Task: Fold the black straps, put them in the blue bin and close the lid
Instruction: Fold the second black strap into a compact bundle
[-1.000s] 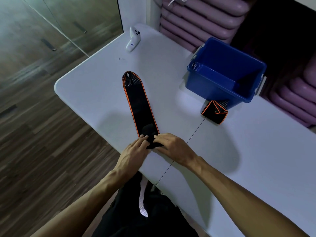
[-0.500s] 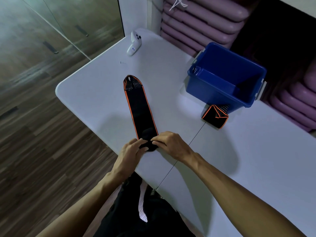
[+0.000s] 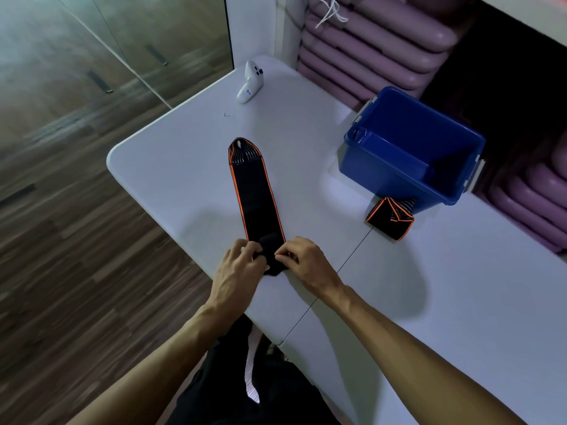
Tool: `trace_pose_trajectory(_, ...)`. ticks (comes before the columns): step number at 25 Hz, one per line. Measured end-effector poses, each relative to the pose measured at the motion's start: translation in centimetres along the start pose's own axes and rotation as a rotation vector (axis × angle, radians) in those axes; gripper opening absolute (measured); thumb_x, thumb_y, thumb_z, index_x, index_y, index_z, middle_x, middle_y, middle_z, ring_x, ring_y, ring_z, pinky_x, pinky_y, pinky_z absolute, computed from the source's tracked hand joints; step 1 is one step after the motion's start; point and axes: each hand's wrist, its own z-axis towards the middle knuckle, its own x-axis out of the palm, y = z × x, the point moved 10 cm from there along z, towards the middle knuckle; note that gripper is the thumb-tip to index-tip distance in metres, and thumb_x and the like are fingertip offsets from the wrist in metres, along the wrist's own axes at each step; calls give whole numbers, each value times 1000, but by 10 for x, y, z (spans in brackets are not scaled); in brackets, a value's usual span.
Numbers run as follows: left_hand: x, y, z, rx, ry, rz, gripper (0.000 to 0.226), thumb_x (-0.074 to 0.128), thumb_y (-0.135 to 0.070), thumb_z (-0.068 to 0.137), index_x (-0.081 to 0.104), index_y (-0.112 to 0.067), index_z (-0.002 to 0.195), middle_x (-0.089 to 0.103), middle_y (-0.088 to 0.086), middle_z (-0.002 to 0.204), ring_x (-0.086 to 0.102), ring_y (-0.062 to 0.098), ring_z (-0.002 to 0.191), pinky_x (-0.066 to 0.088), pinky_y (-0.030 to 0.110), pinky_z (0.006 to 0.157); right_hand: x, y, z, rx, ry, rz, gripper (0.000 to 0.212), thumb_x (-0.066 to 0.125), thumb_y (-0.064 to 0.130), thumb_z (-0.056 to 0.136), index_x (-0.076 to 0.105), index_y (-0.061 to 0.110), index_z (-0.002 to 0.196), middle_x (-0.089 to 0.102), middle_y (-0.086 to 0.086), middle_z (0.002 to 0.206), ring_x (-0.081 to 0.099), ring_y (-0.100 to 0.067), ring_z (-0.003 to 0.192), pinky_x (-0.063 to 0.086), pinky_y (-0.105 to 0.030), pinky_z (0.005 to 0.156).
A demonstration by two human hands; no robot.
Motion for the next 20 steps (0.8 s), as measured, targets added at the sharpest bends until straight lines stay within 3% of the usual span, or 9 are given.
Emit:
trace_pose_trajectory(2,6,-11,-8,137,15,74,13,70,-20,82,67,-8,85,63,7,94,55,25,92,52,38,71,0,-4,-1,39,-30,29,9,67,20,91,72,13,93,56,0,95,59,-11,86,51,-21,81)
trace_pose_trajectory(5,15,-10,-18,183,63,123,29,73,-23,80,64,-6,101,63,8,97,60,25,89,52,35,73,0,-7,4,62,-21,27,10,68,21,91,73,13,93,57,-1,95,59,-11,87,52,-25,83)
trace_pose_trajectory(8,14,-6,-14,203,27,146,17,56,-19,88,64,-8,98,64,7,93,61,26,84,50,37,70,-2,-3,2,17,-17,12,14,66,22,92,73,11,99,56,-3,105,57,-13,95,51,-25,86)
trace_pose_trajectory(10,15,-7,-13,224,20,165,17,54,-18,89,65,-7,95,64,8,90,62,26,80,51,38,67,-2,7,-7,-134,-7,-185,28,64,27,94,70,10,114,53,-7,124,52,-20,108,50,-29,91)
trace_pose_trajectory(12,15,-7,-13,240,11,156,19,51,-17,89,66,-5,95,66,9,89,62,26,77,52,38,66,5,14,-18,-309,54,-471,49,67,35,89,59,10,131,49,-10,136,49,-28,114,53,-36,85)
trace_pose_trajectory(14,16,-4,-11,236,36,122,25,48,-19,89,67,-4,97,67,9,91,63,26,78,52,37,67,7,13,-21,-373,77,-612,61,73,32,82,53,9,136,53,-10,134,51,-30,113,55,-40,76)
trace_pose_trajectory(16,16,4,-6,202,89,32,33,46,-26,90,67,-5,103,69,9,96,64,25,83,53,35,73,7,15,-16,-385,37,-611,56,74,21,82,57,6,133,60,-10,126,55,-30,108,55,-42,70)
trace_pose_trajectory(20,18,28,-1,8,200,-318,40,42,-38,95,61,-11,118,66,4,104,59,19,95,48,28,83,2,19,-3,-355,53,-428,49,69,13,88,56,2,134,67,-12,113,59,-29,100,55,-40,78)
